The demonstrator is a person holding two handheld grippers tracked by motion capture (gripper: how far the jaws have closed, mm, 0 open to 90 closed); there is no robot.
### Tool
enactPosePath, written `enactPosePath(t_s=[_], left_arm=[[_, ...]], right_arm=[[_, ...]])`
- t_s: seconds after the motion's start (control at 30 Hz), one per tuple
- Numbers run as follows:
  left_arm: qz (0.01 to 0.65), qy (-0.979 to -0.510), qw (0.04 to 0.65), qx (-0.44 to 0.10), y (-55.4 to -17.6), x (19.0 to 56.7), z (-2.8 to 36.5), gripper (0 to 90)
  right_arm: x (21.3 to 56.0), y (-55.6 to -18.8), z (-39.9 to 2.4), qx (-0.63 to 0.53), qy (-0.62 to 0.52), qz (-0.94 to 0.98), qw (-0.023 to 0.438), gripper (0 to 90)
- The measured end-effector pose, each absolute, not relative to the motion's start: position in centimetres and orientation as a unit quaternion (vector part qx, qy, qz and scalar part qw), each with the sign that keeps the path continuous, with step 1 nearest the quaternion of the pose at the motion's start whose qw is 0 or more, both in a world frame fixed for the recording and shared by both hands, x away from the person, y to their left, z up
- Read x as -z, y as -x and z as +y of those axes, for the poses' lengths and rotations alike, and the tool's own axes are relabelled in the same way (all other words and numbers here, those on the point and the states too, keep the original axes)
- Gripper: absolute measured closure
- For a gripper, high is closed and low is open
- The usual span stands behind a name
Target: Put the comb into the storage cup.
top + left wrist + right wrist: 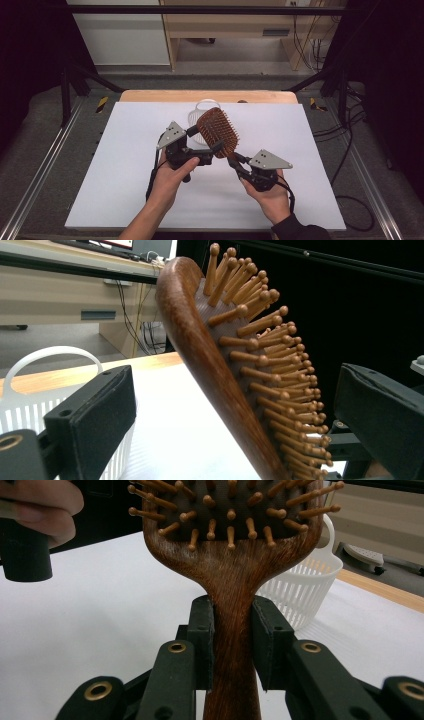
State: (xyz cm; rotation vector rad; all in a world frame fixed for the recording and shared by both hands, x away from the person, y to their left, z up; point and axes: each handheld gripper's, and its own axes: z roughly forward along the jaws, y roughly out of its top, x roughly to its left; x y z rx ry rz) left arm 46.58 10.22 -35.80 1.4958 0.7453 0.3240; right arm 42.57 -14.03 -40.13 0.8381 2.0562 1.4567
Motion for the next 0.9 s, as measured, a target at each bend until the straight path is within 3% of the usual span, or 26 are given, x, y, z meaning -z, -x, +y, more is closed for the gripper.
enactPosePath(t_s=[0.37,0.9], left_arm=[[0.337,-0.657,0.661,-0.132,-47.2,35.2,10.2,7.4],[0.365,-0.635,0.674,-0.096,-47.8,35.3,10.7,23.1]], right_arm=[[40.4,-42.6,-13.7,-0.528,-0.304,0.755,0.24,73.0],[40.7,-42.4,-12.9,-0.524,-0.296,0.763,0.236,73.0]])
